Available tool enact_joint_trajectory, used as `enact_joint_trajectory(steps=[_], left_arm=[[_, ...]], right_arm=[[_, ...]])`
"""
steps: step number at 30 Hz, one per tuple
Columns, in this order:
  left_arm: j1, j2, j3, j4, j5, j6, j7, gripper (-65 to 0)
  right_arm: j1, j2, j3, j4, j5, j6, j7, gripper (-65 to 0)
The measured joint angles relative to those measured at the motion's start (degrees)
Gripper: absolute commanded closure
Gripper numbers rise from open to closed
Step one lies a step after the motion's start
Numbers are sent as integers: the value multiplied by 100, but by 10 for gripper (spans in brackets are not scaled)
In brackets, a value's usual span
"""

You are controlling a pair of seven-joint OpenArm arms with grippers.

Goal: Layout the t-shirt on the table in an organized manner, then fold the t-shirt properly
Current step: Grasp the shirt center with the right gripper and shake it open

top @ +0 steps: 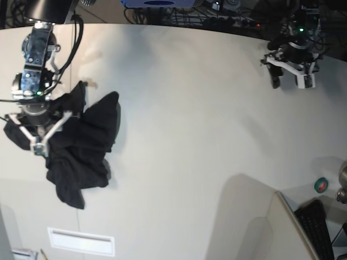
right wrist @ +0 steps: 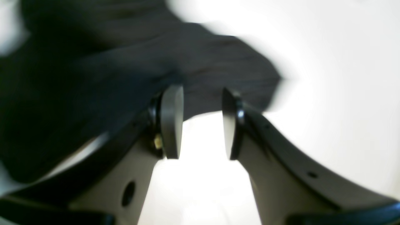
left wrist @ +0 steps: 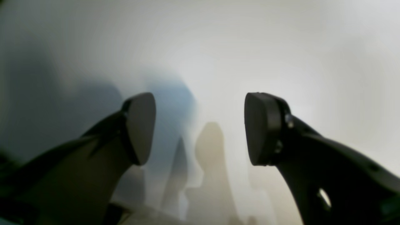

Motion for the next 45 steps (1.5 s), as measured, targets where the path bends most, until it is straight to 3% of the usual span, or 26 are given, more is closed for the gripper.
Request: enact_joint_trajectory(steps=[2,4,5,13,17,23,25,27,30,34,38,42,45], left_arm=[[-131,61,313,46,11,-92,-9,-201],[-326,87,573,66,-28,-57,-17,0],[-396,50,678,68,-2,-39,-33,0],[-363,13,883,76,-22,-24,-2,0],[-221,0,682,76,-15,-48,-17,0],[-17,13,17,74,-9,13,-7,0],[-48,17,-120,74,-9,-7,-22,0],[-63,22,-245,74,-9,-42,-28,0],[-35,24,-407,70,-11,-39,-7,0],[-31,28,-581,70,-9,-24,-24,0],[-44,22,-787,70,-7,-42,-24,0],[-76,28,-789,42,-9,-13,-4,0],[-105,35,-782,39,-11,-46,-33,0]], right_arm=[[-125,22,-621,-2,7,177,-9,-171],[-70,4,-953,-44,42,190,0,-32],[52,17,-1064,-114,4,177,11,0],[1971,24,-1338,-2509,-11,122,422,0],[2885,184,-1364,-4026,-7,-555,872,0],[3482,297,-1368,-6144,-79,-802,1864,0],[3521,153,-1368,-6218,-170,-883,1781,0],[3383,-79,-1416,-6122,-173,-920,1950,0],[2944,-374,-2070,-5694,-221,-1038,2114,0],[2081,-551,-3226,-4428,-94,-804,1849,0],[1362,-538,-4207,-2844,2,-621,966,0],[1211,-533,-4249,-1012,-66,-719,243,0],[918,-201,-4234,407,-46,-721,-306,0]])
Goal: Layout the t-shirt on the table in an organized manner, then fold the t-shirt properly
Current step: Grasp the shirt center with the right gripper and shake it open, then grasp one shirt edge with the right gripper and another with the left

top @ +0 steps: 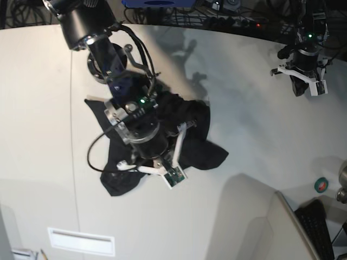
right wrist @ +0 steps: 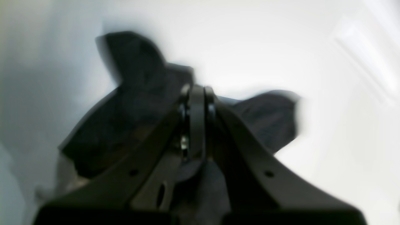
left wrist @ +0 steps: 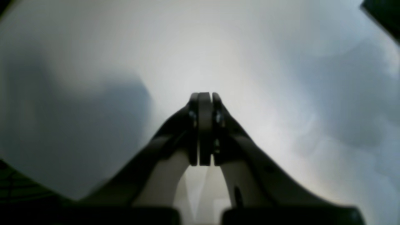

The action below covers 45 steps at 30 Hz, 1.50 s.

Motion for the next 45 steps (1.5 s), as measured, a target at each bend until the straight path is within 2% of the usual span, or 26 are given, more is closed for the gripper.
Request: enact_joint_trajectory(steps=[2,4,6,7,8,10,16,18,25,32,34,38,45], left_arm=[[2,-2,0,-2,0,7,20,0],[4,-9,-7,-2,2,20,24,0],[2,-4,-7,-2,0,9,9,0],[2,-4,4,-2,2,2,11,0],[2,-4,15,-2,0,7,13,0],[-2,-9,20,-2,0,4,4,0],[-2,-9,17,-2,0,4,7,0],[0,-4,13,-4,2,4,7,0],[0,-7,13,-46,0,4,4,0],[4,0,39,-221,0,4,4,0],[-2,2,39,-273,-2,2,4,0],[2,0,39,-304,0,9,7,0],[2,7,9,-304,-2,7,2,0]], right_arm=[[-365,240,4,455,-4,-2,-835,-20],[-697,396,4,651,26,28,-1145,-254],[-778,474,-11,603,44,48,-925,-453],[-778,498,-9,476,33,44,-691,-507],[-756,518,-9,271,11,39,-472,-534],[-750,560,-9,-153,35,44,-205,-519],[-654,546,-7,-1060,57,50,247,-365],[-562,546,-7,-1165,33,48,323,-338],[-476,544,4,-1252,52,44,330,-327],[-299,358,1158,-1644,33,52,656,-317],[-299,358,1246,-1670,39,57,678,-240],[-317,339,1257,-1762,35,66,693,0],[-573,328,1255,-1305,42,66,645,0]])
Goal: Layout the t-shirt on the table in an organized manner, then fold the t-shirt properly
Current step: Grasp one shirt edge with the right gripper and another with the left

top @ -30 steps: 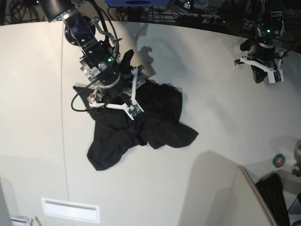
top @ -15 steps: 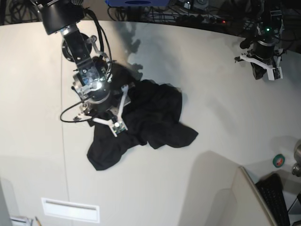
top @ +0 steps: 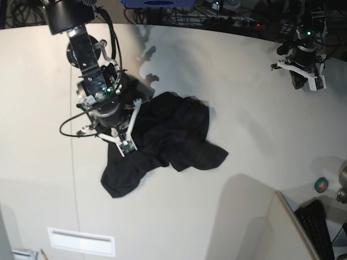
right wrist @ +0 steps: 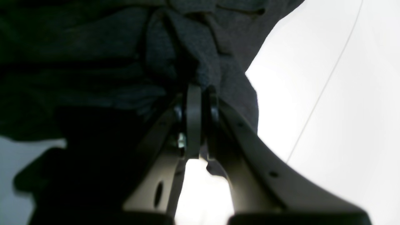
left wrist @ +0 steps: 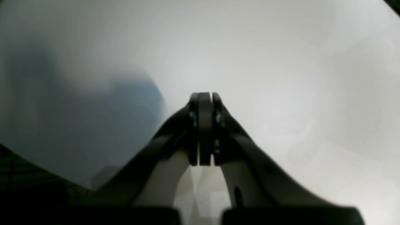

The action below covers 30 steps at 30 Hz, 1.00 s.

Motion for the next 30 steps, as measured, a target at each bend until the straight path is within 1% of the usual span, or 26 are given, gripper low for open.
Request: enact_joint_trajectory(steps=[4,6,8,11,15,18,19,20,22,23,24,27,29,30], left_arm=[[-4,-7,-9,0,-2,-2,9,0],[-2,-9,-7,0,2,-2,4,0],[-2,-13,22,9,4,0,7,0],[-22,2,33,50,2,-9,4,0],[-188,-15,59,50,4,0,2,0],[-177,-20,232,63,2,37,-11,0],[-162,-11,289,59,0,11,17,0],[-157,-11,358,59,2,0,26,0],[-157,-9,490,98,0,2,20,0],[-166,2,568,164,-2,22,11,-64],[-162,-9,675,245,-7,39,-4,-181],[-258,-26,1110,446,0,44,17,-448],[-496,-11,1578,472,-15,35,15,-592],[-669,-11,1845,466,-15,22,24,-632]], right_arm=[[-267,17,42,1043,11,37,-142,0],[-201,0,334,1335,48,42,-380,0],[-22,79,603,1300,-9,35,-621,0],[238,79,1029,855,-9,20,-575,0],[951,197,1550,-551,87,96,-542,0],[1451,264,2124,-1438,7,35,-479,0],[1508,289,2236,-1506,-35,11,-522,-44],[1517,293,2328,-1486,-31,7,-509,-138],[1322,260,2411,-1003,-31,13,-509,-279],[1137,247,2411,-603,-15,-2,-525,-317],[907,229,2367,-149,-35,2,-505,-326],[264,234,2061,874,-9,9,-498,-330],[-142,195,1919,1257,26,22,-503,-333],[-286,179,1884,1351,37,35,-514,-333]])
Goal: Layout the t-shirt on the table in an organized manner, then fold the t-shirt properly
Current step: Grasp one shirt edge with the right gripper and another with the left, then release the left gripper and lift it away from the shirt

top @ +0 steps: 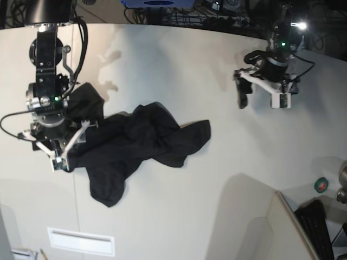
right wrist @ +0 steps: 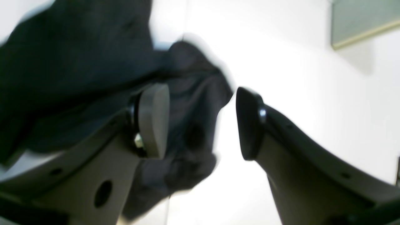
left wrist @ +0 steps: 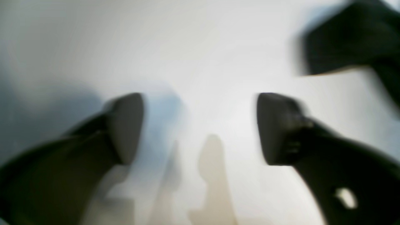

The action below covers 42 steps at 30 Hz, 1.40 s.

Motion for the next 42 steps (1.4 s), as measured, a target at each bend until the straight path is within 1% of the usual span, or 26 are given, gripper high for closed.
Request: enact_joint_trajectory(steps=[1,5,6,8,9,12,13,15,16,18,19,20,21,23,24,26,28,30,33,36,38,42], left_arm=[[-179,-4,227,-39,-7,-7,2,-650],[-949,26,1051,-518,13,-20,-11,-650],[-1104,76,1158,-654,31,-17,2,-650],[-1397,284,1207,-977,13,0,-11,-650],[-1563,369,1220,-1158,11,24,140,-650],[-2065,570,1261,-1657,-2,15,929,-650],[-2208,632,1259,-1794,4,17,1016,-620],[-2448,726,1246,-2020,2,11,1185,-481],[-2562,763,1248,-2157,22,17,1198,-390],[-2754,824,1266,-2457,15,9,1207,-176],[-2852,833,1266,-2667,20,-31,1217,-51],[-2918,839,1272,-2820,4,-15,1287,0],[-2959,822,1250,-2924,4,-33,1244,0],[-2990,793,1180,-2916,-42,-24,1399,0],[-2981,772,1145,-2857,-20,-24,1506,0],[-2870,715,933,-2577,-20,-24,1893,0],[-2640,647,564,-2031,-15,-24,2232,0],[-2413,623,85,-1311,50,74,2597,0],[-2295,634,-509,-133,33,42,3265,0],[-2387,638,-868,706,26,33,3807,0],[-2450,643,-942,966,31,22,3989,0],[-2675,669,-964,776,20,11,3952,0]], right_arm=[[-122,-9,-13,39,-4,9,13,-333],[-476,-98,15,31,-46,4,17,-333],[-542,-101,15,33,-44,4,22,-333],[-649,-116,13,31,-28,4,20,-333],[-684,-116,9,28,-26,7,22,-333],[-638,-85,15,-197,-48,-11,63,-333],[-570,-83,15,-396,-46,-24,55,-332],[-435,-103,15,-772,-4,-9,76,-329],[-396,-103,15,-925,0,-11,199,-329],[-398,-103,20,-1093,-24,-15,509,-329],[-411,-116,28,-1147,-44,-15,640,-329],[-428,-131,44,-1178,-42,-17,710,-329],[-428,-151,107,-1213,-15,-9,710,-329],[-422,-315,385,-1217,-31,-15,739,-329],[-411,-393,562,-1217,-20,-20,748,-332],[-380,-479,804,-1220,-20,-20,748,-332],[-323,-455,894,-1357,-9,-28,778,-329],[-308,-400,905,-1532,407,-35,774,-329],[-415,-435,1095,-1580,955,9,765,-329],[-483,-369,1224,-1600,1051,-35,754,-329],[-507,-328,1228,-1600,1064,-37,761,-329],[-557,-428,1202,-1609,1088,-35,761,-327]])
